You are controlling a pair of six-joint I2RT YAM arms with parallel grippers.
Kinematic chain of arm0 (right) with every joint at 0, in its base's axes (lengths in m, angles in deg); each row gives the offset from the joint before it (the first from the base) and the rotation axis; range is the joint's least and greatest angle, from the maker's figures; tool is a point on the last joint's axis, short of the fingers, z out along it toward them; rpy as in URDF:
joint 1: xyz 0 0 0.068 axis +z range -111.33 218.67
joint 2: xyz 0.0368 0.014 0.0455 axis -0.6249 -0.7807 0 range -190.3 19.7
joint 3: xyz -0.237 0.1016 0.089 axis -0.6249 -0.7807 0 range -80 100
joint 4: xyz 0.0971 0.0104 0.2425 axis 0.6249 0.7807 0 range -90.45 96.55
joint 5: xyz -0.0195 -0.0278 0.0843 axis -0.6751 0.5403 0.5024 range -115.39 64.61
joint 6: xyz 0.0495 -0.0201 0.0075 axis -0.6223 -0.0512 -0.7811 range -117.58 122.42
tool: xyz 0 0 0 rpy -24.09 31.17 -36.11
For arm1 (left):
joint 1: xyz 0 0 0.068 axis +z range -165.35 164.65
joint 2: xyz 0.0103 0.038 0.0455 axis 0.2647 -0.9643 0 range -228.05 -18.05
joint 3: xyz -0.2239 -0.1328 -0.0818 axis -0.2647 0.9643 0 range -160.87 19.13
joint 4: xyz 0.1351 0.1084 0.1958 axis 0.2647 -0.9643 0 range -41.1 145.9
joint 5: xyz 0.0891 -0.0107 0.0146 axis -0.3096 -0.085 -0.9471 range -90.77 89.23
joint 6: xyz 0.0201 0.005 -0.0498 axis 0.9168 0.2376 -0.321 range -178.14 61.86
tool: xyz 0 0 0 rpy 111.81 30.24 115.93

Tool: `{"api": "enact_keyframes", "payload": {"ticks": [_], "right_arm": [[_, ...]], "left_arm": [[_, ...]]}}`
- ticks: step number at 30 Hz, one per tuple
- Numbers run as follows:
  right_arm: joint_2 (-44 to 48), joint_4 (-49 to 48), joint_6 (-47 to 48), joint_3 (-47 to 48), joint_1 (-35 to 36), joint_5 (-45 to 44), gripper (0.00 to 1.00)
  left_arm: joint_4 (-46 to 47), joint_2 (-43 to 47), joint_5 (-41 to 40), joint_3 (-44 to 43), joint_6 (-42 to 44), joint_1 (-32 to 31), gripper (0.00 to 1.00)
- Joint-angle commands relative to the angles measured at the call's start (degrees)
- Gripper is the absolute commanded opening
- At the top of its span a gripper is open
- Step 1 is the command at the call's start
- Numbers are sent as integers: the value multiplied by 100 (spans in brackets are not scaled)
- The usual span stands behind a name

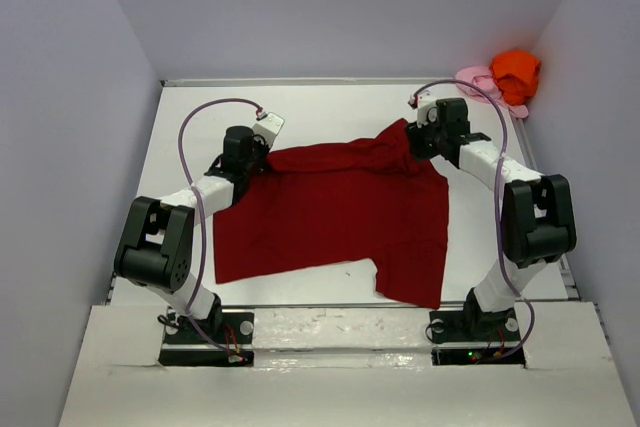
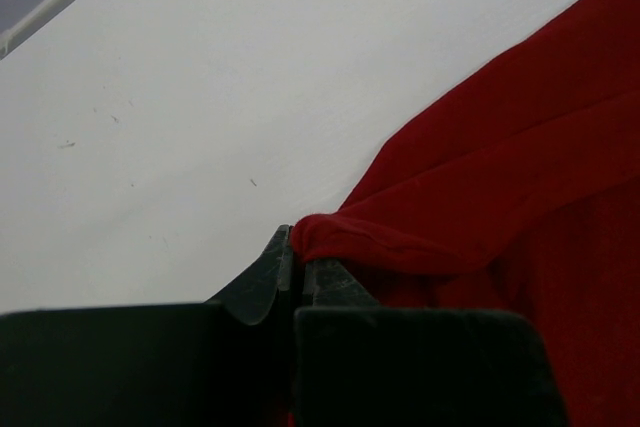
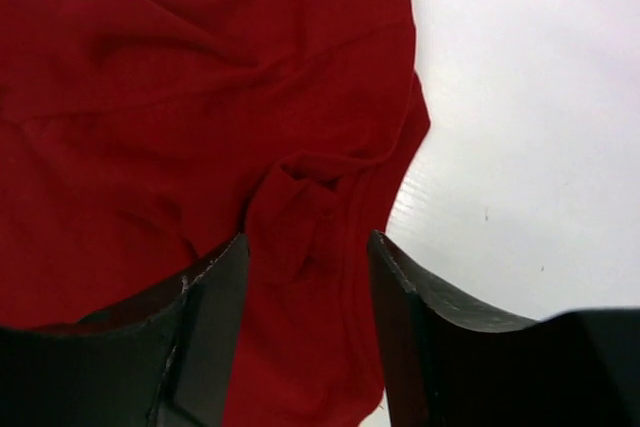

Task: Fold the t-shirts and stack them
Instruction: Flatten the tshirt out

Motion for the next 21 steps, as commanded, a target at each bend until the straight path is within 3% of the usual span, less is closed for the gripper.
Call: {"api": "enact_keyframes", "payload": {"ticks": [1,12,21], "right_arm": [[-162,-110,-1,-169,-235,139,57],[-944,-303,-71,50,-358,412,55],[-901,-321,-19,121,-358,543,53]], "left_arm": [[137,28,-4,-226,21,-38,0],[128,125,13,-191,12,-29,0],[128,72,-4,-208,12,-30,0]]}}
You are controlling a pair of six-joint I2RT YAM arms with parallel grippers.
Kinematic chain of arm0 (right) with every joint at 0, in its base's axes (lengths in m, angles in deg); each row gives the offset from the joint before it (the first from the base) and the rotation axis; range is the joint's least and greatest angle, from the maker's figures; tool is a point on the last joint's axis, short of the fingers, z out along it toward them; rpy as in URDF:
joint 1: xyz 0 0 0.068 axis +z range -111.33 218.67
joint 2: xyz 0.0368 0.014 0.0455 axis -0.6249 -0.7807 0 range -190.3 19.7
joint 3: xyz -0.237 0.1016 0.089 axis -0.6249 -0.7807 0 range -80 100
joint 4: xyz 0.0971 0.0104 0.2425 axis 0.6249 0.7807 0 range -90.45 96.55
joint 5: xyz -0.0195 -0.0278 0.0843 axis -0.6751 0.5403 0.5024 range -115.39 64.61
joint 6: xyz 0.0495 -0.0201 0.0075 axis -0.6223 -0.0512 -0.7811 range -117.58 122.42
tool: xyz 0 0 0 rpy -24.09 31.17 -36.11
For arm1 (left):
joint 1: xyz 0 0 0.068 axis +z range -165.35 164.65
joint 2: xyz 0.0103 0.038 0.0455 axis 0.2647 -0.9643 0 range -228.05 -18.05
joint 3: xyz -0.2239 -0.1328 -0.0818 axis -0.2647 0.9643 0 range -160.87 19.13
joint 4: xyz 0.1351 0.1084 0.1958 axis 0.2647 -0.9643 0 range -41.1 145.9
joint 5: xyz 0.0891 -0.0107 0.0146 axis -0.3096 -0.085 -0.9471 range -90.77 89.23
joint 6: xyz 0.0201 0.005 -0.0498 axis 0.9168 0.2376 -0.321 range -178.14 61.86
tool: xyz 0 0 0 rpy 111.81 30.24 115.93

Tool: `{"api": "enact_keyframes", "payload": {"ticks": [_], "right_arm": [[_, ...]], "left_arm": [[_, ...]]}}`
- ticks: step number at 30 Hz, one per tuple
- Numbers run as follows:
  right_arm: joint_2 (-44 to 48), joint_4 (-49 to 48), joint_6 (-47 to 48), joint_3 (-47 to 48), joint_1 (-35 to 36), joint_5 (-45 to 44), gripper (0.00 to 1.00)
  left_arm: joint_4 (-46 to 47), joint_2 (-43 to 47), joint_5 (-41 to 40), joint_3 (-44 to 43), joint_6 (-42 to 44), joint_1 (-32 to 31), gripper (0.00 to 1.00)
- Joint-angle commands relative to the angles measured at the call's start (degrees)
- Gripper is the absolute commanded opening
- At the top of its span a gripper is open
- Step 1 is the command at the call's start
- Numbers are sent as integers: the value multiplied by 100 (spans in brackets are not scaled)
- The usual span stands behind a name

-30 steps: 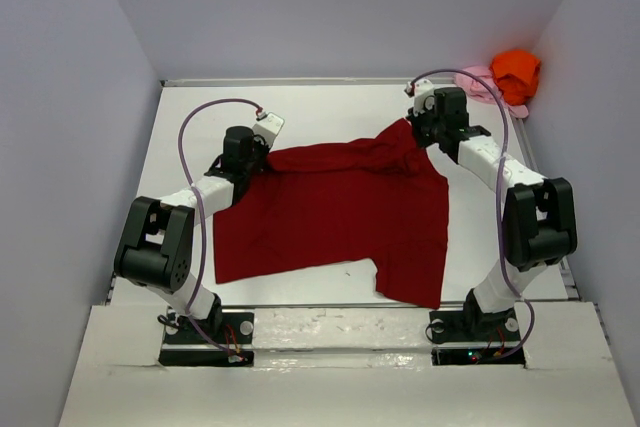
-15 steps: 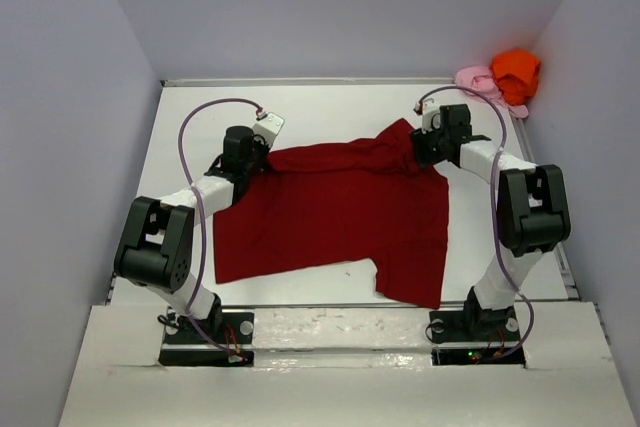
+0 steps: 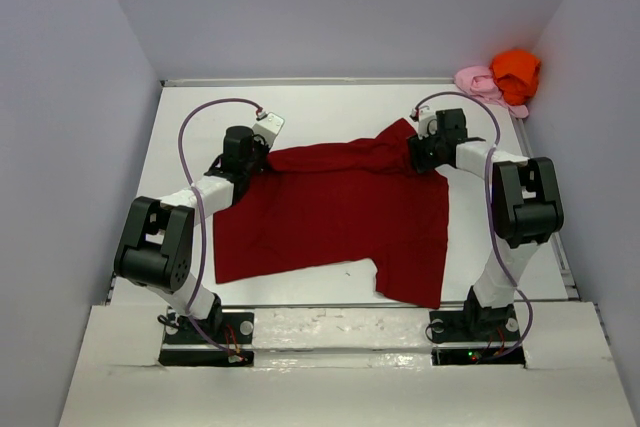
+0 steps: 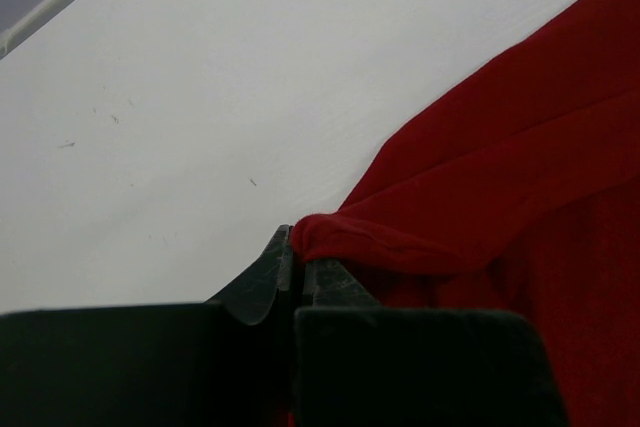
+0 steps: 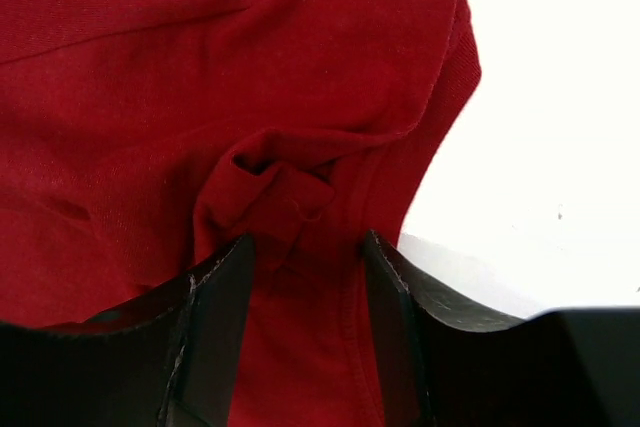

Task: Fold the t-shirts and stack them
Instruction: Flatten the tshirt out

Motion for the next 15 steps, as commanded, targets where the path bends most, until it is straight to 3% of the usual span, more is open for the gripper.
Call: {"api": "enact_keyframes", "payload": {"ticks": [1,15], "right_arm": [[89,-240,6,223,13,157,53],[-324,-222,-12,601,13,341,52]], "left_arm": [[128,72,9,-199,12,-38,0],[93,98,26,-208,12,-38,0]]}}
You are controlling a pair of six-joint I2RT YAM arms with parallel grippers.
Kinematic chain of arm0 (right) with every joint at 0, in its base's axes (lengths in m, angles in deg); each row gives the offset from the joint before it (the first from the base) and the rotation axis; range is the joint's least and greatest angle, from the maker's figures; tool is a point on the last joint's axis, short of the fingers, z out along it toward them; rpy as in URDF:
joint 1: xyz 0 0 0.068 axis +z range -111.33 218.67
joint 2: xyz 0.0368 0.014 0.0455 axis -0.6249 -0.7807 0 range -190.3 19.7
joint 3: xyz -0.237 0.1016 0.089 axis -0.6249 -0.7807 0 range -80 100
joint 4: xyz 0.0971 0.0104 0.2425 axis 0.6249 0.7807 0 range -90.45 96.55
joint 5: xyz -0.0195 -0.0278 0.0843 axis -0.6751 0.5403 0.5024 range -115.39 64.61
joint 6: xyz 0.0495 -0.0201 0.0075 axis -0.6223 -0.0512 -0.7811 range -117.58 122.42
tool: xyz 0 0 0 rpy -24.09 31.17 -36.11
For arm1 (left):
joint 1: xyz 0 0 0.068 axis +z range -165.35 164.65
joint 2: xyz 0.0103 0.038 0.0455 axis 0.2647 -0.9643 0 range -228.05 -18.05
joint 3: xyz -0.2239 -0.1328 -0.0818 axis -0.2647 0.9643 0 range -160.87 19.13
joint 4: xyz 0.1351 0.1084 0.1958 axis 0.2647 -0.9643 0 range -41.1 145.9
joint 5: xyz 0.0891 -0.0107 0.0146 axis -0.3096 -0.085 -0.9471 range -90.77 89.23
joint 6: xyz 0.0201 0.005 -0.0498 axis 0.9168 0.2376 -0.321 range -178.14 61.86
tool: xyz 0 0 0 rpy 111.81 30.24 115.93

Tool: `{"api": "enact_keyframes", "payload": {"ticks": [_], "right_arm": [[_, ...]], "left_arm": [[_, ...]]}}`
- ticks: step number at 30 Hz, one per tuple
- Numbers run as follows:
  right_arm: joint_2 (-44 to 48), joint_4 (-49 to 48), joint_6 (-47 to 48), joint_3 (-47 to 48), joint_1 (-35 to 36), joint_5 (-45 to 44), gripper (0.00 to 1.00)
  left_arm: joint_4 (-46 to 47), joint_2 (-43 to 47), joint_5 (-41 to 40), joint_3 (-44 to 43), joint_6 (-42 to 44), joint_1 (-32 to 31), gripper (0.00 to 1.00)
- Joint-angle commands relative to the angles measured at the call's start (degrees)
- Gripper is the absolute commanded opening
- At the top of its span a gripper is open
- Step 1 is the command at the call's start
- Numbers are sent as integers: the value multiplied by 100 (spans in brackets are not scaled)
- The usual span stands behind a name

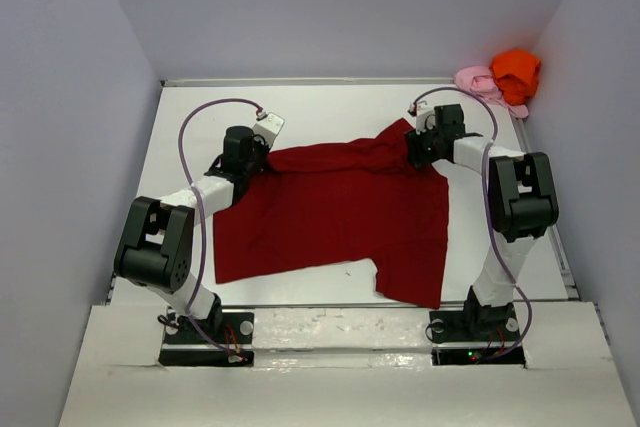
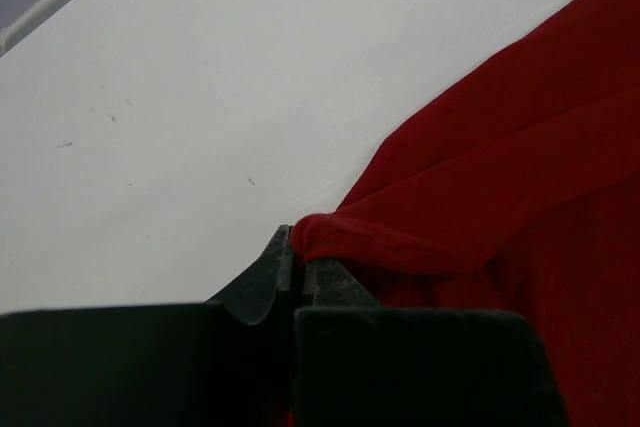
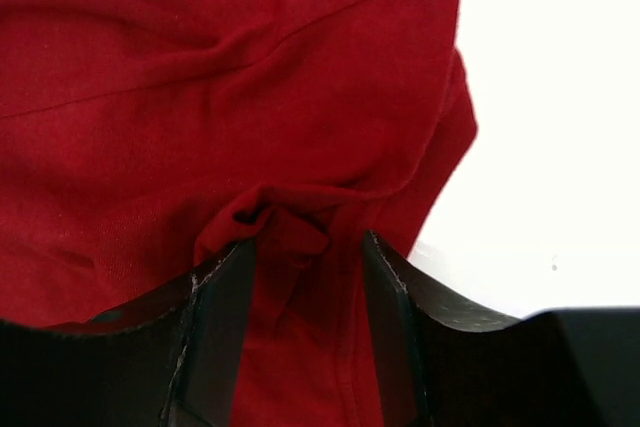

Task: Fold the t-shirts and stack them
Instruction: Flatten the tshirt out

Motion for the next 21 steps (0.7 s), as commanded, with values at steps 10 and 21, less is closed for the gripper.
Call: {"api": "enact_keyframes", "payload": {"ticks": [10,21], "right_arm": [[-149,-137,-65,331,13,311,48],[-211,-84,-100,366,13,347,39]], "left_arm": [[88,17,20,-252,12,-38,0],[71,35,28,-261,12,-38,0]]}}
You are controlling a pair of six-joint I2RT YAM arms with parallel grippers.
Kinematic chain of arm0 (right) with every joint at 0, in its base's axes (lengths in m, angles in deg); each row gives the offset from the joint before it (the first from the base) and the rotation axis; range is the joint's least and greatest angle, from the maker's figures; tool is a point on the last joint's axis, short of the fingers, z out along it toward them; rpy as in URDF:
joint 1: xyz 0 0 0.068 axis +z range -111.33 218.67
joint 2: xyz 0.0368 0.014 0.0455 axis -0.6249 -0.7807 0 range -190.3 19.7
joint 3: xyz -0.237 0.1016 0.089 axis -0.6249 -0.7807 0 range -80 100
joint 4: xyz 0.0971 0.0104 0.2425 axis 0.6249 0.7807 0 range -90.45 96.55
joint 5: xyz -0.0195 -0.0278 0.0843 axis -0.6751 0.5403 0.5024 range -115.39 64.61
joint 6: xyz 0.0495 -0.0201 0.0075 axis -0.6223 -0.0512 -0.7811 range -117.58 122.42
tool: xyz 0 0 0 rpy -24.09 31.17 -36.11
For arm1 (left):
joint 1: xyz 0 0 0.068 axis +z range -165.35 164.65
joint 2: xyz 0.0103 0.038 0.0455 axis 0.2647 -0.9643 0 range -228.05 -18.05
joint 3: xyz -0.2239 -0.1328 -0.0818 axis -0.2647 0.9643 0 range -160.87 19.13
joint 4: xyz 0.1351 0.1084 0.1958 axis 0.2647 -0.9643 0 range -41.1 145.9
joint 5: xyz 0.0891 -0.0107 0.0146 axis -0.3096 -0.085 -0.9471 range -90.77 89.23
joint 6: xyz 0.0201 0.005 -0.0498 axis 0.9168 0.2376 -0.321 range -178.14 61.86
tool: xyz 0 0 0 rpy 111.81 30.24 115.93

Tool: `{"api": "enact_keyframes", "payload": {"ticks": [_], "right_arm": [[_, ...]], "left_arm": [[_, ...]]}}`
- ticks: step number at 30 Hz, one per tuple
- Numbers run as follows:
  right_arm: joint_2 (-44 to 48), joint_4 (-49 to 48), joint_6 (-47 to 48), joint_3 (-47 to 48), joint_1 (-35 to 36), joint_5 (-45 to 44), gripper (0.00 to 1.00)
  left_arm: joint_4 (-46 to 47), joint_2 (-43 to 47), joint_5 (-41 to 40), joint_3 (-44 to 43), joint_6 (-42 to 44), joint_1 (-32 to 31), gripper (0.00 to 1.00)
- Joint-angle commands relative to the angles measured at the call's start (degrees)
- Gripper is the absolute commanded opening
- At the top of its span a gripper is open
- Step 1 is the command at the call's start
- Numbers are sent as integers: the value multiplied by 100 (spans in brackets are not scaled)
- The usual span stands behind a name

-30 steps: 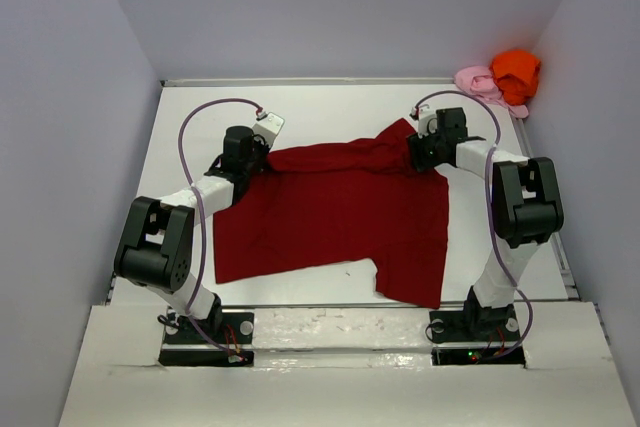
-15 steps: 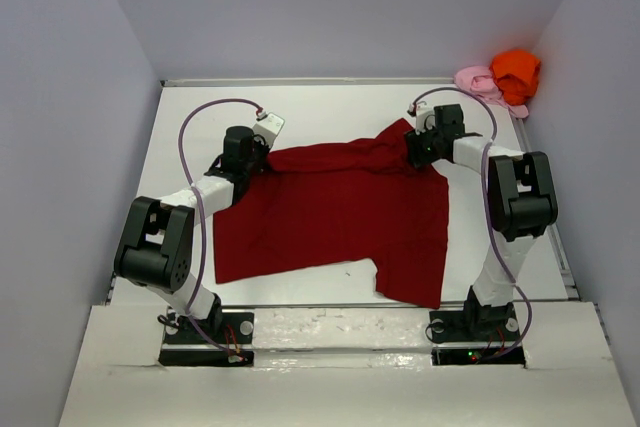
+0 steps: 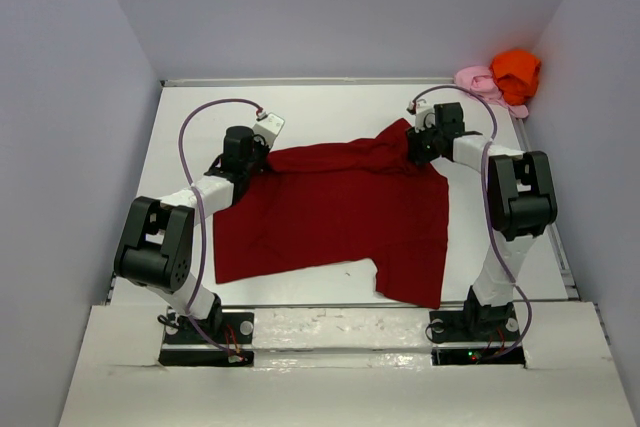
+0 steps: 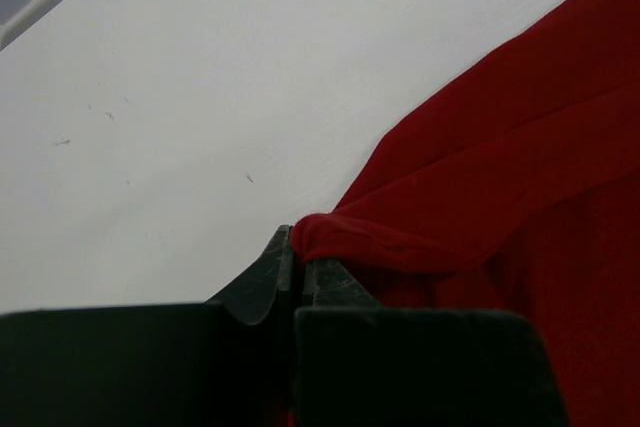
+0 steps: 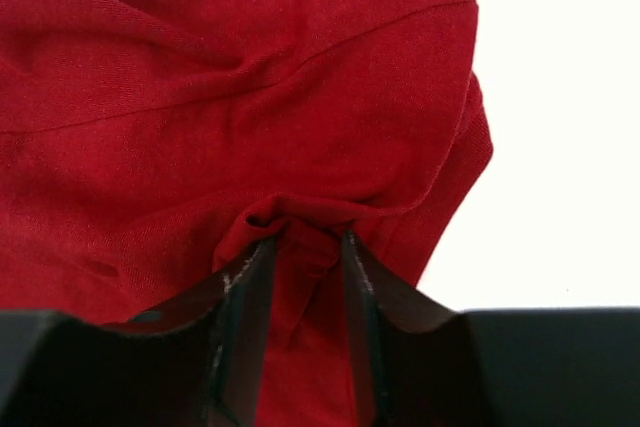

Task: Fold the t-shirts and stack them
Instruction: Flatten the tshirt out

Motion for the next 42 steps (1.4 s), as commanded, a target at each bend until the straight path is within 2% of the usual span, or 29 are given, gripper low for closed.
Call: {"api": "enact_keyframes", "payload": {"ticks": [1,3,9,10,15,22,23,28,42], "right_arm": [[-104,-65,-54,241,13,71,40],[-113,-38,-63,241,13,62,46],[-113,-3,-63,241,13,10,50],[-130,-3,-54,233,13,10,49],[-165,-3,-63,233,13,45,28],[-113,6,-28,206,13,1,10],[-95,6,-19,180,13,1,1],[115,14,16,83,13,-52,0],[1961,-73,201,-154,-92,-491,0]], "left_arm": [[126,46,18,-252,3,-30,0],[117,63,26,-252,3,-38,0],[90,98,53,-243,-5,-38,0],[82,107,61,-243,-14,-30,0],[82,125,62,-243,-14,-38,0],[82,72,70,-244,-14,-29,0],[82,63,62,-252,-14,-38,0],[90,37,44,-252,-14,-29,0],[205,142,-105,-182,30,-29,0]]}}
